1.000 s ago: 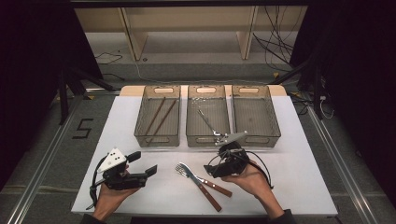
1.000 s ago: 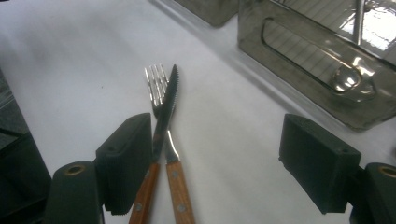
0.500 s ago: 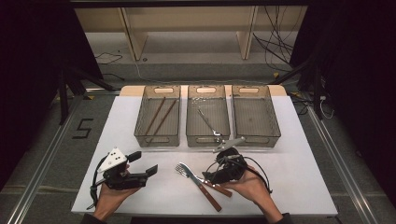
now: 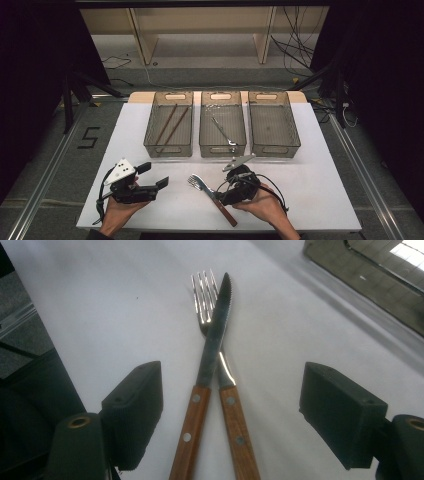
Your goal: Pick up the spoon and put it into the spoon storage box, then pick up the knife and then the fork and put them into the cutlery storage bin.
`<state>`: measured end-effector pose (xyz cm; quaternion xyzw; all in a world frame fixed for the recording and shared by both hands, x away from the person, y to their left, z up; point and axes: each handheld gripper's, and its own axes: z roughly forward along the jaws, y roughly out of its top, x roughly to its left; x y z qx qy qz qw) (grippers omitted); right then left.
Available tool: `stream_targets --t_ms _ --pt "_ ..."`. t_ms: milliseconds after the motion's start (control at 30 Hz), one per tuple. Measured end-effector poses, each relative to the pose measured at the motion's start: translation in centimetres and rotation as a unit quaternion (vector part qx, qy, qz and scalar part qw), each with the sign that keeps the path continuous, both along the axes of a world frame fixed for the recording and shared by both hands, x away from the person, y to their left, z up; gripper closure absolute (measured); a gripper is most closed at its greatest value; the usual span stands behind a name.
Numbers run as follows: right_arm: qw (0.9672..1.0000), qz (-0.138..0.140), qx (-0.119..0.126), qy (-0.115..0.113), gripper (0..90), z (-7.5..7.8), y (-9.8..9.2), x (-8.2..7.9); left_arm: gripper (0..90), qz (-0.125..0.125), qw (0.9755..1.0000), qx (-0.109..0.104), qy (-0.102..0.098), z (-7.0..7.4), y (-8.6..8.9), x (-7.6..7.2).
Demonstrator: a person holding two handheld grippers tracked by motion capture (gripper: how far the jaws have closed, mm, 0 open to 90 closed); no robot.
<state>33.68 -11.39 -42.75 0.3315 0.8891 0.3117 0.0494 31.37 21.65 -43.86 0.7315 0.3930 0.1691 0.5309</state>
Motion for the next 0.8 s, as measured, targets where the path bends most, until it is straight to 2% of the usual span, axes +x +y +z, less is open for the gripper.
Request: stream_targets --t_ms 367,800 --pt "0.9998 0.010 -0.015 0.003 25.5 -0.5 0.6 -0.7 14.9 0.000 1.0000 0.001 0.000 0.0 0.0 0.0" --pt "0.9991 0.020 -0.030 0.023 32.9 -1.2 1.2 -1.4 14.9 -0.002 1.0000 0.006 0.000 0.0 -0.1 -0.1"
